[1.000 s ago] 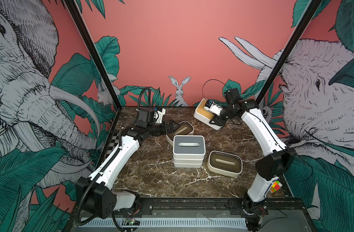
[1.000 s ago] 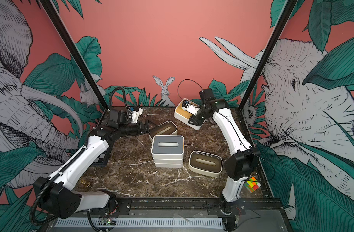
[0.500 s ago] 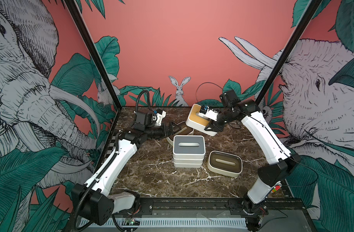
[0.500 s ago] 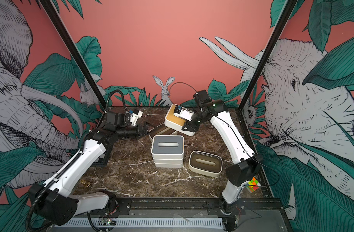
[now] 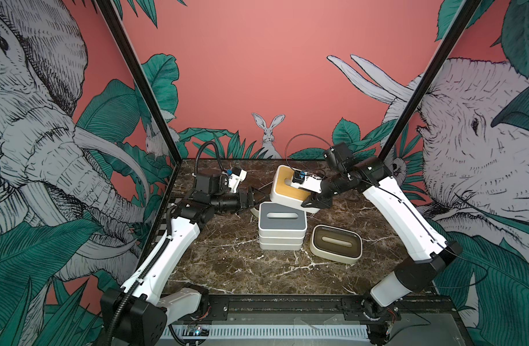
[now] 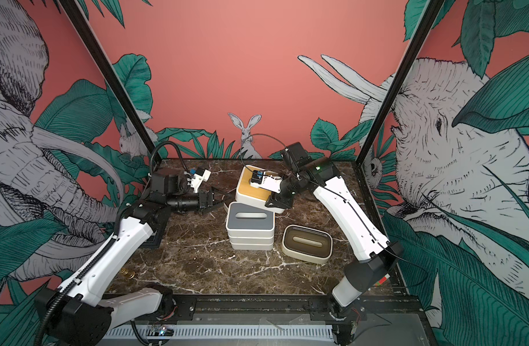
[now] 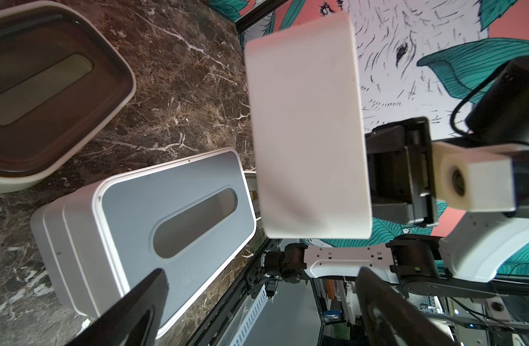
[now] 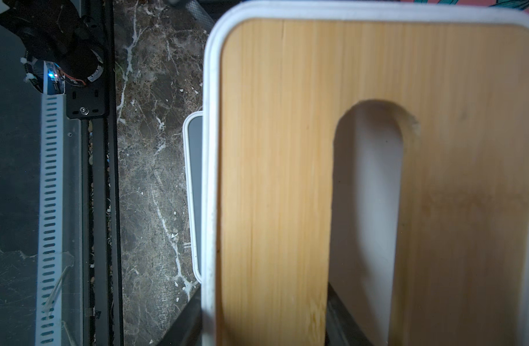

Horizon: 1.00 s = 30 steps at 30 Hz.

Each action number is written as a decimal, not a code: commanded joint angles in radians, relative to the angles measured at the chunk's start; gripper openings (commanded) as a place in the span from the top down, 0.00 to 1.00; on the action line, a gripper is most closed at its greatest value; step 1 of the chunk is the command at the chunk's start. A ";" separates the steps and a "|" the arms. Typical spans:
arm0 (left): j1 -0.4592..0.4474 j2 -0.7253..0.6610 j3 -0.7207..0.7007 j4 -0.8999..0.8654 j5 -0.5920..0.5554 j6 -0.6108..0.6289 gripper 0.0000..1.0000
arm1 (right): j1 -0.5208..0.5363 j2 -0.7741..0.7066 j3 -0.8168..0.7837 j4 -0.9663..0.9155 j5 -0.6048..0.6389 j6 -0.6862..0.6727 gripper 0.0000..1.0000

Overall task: Stack the tissue boxes
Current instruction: Place the tissue box at the tissue box.

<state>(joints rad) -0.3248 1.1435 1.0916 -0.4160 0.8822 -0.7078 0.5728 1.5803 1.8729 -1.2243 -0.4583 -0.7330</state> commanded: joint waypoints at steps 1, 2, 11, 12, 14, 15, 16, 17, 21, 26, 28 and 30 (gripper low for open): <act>0.028 -0.061 -0.011 0.012 0.053 -0.004 0.00 | 0.023 -0.043 -0.013 0.056 0.003 0.003 0.62; 0.034 -0.069 -0.018 0.003 0.060 -0.001 0.00 | 0.033 -0.045 -0.018 0.055 0.008 0.003 0.62; 0.047 -0.085 -0.058 0.020 0.116 -0.001 0.00 | 0.099 -0.043 -0.034 0.044 0.017 -0.006 0.62; 0.049 -0.087 -0.056 0.003 0.117 0.009 0.00 | 0.105 -0.043 -0.038 0.046 0.019 -0.007 0.62; 0.052 -0.090 -0.055 -0.034 0.117 0.038 0.00 | 0.115 -0.042 -0.041 0.046 0.026 -0.011 0.62; 0.053 -0.091 -0.059 -0.053 0.112 0.052 0.00 | 0.121 -0.040 -0.044 0.048 0.036 -0.012 0.62; 0.057 -0.096 -0.061 -0.072 0.108 0.065 0.00 | 0.127 -0.038 -0.048 0.048 0.042 -0.015 0.62; 0.060 -0.096 -0.065 -0.086 0.106 0.074 0.01 | 0.132 -0.037 -0.053 0.047 0.046 -0.017 0.62; 0.070 -0.110 -0.088 -0.099 0.110 0.082 0.00 | 0.144 -0.022 -0.052 0.037 0.056 -0.031 0.62; 0.095 -0.108 -0.094 -0.131 0.126 0.107 0.00 | 0.164 0.004 -0.030 0.012 0.086 -0.044 0.61; 0.097 -0.104 -0.097 -0.133 0.131 0.111 0.00 | 0.171 0.008 -0.034 0.012 0.094 -0.049 0.61; 0.098 -0.106 -0.097 -0.132 0.129 0.113 0.00 | 0.175 0.008 -0.038 0.014 0.090 -0.052 0.61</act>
<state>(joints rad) -0.2337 1.0523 1.0042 -0.5274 0.9897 -0.6228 0.7361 1.5925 1.8137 -1.2346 -0.3691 -0.7635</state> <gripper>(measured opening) 0.995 0.471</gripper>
